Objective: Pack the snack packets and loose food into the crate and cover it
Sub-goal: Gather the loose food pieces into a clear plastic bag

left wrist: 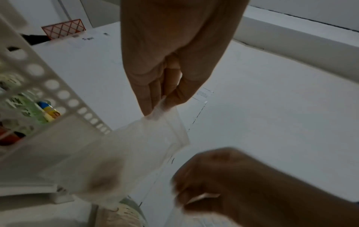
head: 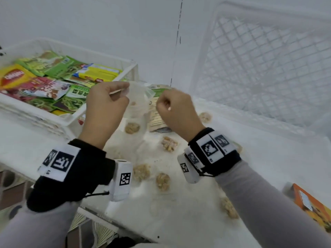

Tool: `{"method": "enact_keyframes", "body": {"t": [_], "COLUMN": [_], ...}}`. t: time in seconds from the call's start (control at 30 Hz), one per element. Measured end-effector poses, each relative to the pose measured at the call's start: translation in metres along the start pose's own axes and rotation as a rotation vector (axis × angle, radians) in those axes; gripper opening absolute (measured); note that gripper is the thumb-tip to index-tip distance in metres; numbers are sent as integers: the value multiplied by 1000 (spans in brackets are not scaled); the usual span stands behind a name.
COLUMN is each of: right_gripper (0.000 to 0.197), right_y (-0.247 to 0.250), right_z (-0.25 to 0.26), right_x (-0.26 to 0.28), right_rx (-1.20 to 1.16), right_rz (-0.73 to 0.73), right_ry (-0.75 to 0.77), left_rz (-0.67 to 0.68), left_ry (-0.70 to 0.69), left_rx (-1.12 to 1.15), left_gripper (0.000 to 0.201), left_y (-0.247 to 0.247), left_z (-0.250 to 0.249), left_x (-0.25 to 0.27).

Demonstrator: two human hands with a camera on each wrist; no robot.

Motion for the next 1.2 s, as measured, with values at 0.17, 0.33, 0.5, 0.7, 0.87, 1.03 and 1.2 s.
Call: {"method": "enact_keyframes", "body": {"t": [0.17, 0.33, 0.5, 0.7, 0.87, 1.03, 1.2], "right_gripper": [41, 65, 29, 11, 19, 17, 17], "right_y": [-88, -136, -134, -68, 2, 35, 9], "right_z": [0, -5, -2, -6, 1, 49, 65], "right_x": [-16, -19, -20, -13, 23, 26, 22], "right_rx": [337, 400, 442, -40, -344, -525, -124], "right_rz": [733, 1040, 794, 188, -266, -478, -330], "right_ry": [150, 154, 144, -239, -356, -59, 2], "left_rz": [-29, -18, 34, 84, 186, 308, 388], "left_ry": [19, 20, 33, -31, -48, -71, -78], "left_rx": [-5, -2, 39, 73, -8, -91, -74], "left_gripper": [31, 31, 32, 36, 41, 40, 38], "left_y": [18, 33, 34, 35, 24, 10, 4], "left_z": [6, 10, 13, 11, 13, 16, 15], "left_x": [-5, -9, -14, -19, -18, -12, -8]}}
Point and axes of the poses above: each hand's wrist, its own x-axis away from the middle knuckle, its own y-axis out of the back of the hand, z = x × y, the point moved 4 cm from there along -x, towards the middle knuckle, and after that the axes turned 7 degrees about y, right-handed, at the moved point
